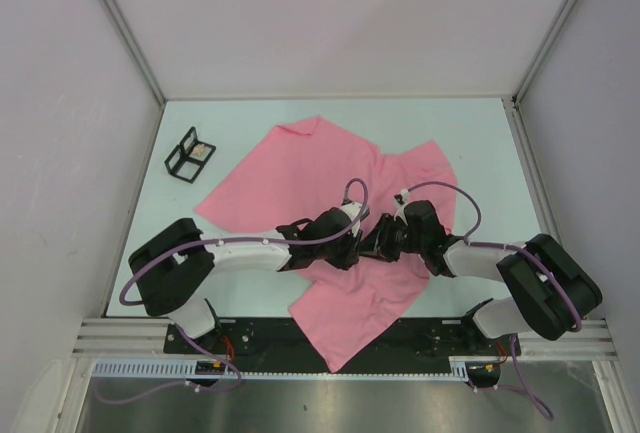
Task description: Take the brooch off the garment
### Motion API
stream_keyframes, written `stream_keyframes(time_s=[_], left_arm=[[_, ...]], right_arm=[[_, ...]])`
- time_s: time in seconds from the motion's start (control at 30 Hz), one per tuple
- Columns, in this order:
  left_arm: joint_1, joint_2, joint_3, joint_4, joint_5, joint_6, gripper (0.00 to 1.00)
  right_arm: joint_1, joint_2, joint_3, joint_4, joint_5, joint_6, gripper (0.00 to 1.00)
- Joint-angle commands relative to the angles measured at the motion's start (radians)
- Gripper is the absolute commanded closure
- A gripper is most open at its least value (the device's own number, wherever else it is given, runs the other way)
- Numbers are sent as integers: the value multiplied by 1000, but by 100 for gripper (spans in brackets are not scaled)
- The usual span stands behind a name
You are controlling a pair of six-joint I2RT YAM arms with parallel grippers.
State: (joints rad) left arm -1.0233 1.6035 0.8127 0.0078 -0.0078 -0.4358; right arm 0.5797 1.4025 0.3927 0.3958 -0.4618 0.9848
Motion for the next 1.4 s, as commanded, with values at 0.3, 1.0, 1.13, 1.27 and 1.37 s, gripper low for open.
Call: stream_keyframes(time_s=[0.3,1.0,1.13,1.27,1.37], left_arm=[[2,-10,11,31,-57,-3,95],[12,-22,6,17,-81,11,93],[12,-31,2,15,-96,22,73],[12,-24,9,21,-101,32,66],[12,-16,13,34,-89,32,64]], right_arm=[[20,-85,3,-47,32,-44,61],[57,41,48,71,32,-23,60],[62,29,48,46,43,17,64],[62,16,48,32,45,51,65],[62,13,48,34,41,83,67]])
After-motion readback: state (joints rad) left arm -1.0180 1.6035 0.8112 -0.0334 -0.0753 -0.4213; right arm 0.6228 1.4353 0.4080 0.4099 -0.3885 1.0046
